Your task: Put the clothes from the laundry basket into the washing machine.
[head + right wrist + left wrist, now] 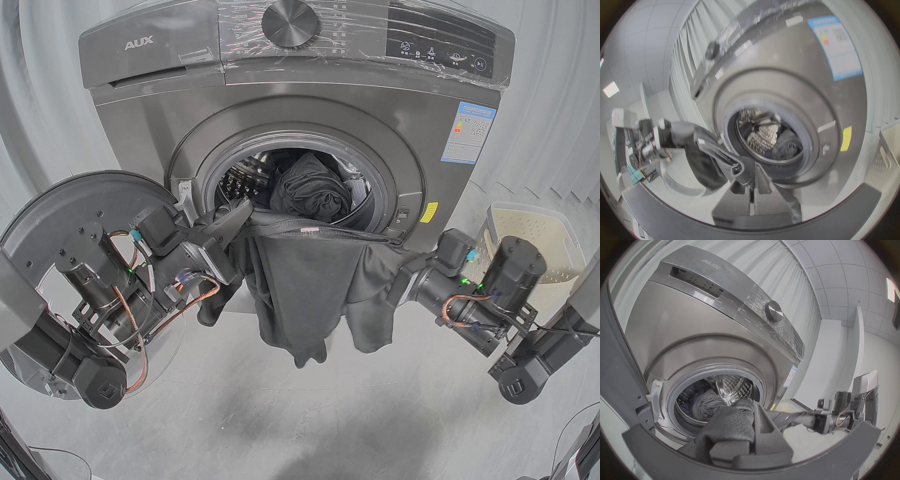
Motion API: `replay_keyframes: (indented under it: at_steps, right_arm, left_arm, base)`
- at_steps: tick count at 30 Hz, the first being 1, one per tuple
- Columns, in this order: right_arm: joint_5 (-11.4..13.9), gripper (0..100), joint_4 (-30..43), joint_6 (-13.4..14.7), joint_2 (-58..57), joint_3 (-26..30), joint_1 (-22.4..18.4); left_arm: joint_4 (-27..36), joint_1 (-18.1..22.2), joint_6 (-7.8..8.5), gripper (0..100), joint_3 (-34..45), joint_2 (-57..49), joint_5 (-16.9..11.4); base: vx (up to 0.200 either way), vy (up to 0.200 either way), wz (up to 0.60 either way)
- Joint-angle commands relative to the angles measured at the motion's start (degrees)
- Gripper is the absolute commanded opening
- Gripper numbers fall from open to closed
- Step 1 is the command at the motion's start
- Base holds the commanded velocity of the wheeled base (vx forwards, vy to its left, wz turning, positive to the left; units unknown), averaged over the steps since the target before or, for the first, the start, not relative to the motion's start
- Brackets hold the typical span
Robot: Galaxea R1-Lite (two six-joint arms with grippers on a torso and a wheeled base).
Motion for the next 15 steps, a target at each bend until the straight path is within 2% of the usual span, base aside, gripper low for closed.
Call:
replay_keyframes:
  at_steps: [1, 5, 12, 15]
  right_arm:
    - [0.68, 0, -2.54, 0.61, -5.58, 3.27, -0.72]
    - [0.06, 0, -2.45, 0.17, -6.63, 1.34, -0.1]
    - [0.06, 0, -2.27, 0.17, -7.42, -2.62, -1.69]
    - [-1.17, 0, -2.27, 0.17, -7.42, -2.97, -1.69]
  left_arm:
    - [-0.12, -0.93, 0.19, 0, 1.38, -1.47, 0.05]
    - [-0.04, -1.19, 0.28, 0, 1.38, -3.67, 0.05]
    - [-0.04, -0.75, 0.28, 0, 1.73, -5.51, 0.14]
    - [-0.04, -1.1, 0.28, 0, 1.56, -5.6, 0.22]
  base:
    - [0.0, 0.0, 0.0]
    - [0.0, 0.0, 0.0]
    - [0.0, 0.0, 0.0]
    - [0.0, 0.0, 0.0]
